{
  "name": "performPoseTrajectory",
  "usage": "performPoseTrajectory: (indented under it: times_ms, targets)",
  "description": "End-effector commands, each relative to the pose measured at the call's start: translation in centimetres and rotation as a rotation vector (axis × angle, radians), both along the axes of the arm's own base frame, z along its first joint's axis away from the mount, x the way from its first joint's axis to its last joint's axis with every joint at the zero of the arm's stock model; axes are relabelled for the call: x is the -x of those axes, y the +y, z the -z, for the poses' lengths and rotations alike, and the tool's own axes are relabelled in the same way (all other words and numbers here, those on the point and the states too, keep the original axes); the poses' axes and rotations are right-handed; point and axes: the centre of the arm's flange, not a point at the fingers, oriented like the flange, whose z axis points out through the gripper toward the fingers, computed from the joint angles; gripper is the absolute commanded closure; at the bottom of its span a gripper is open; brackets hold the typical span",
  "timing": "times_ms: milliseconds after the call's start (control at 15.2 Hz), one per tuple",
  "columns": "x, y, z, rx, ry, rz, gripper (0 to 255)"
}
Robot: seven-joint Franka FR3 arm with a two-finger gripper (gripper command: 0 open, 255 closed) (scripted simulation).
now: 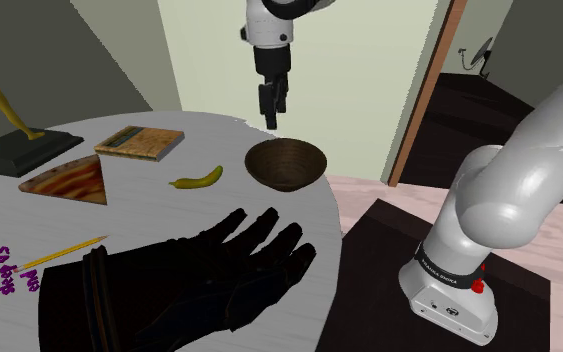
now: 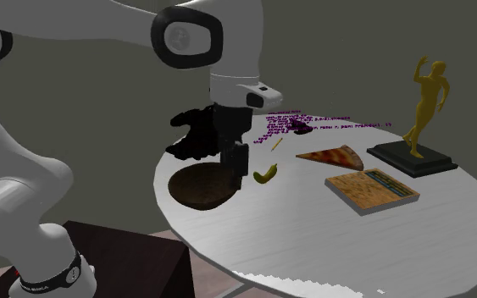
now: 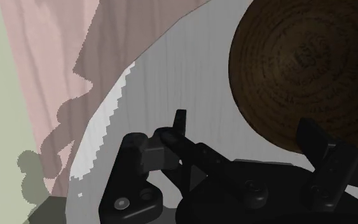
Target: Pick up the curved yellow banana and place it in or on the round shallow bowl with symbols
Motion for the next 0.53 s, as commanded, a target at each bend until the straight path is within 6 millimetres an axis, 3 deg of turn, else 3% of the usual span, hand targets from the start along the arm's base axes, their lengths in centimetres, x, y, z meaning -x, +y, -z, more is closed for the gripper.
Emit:
performPoseTrajectory:
  times_ms: [0,462]
  targets:
    - [-1.3,2.5,0.7,0.011,0.001,-0.055,0]
    - [-4.5,11.5,2.9,0.05,0.007,-0.243,0]
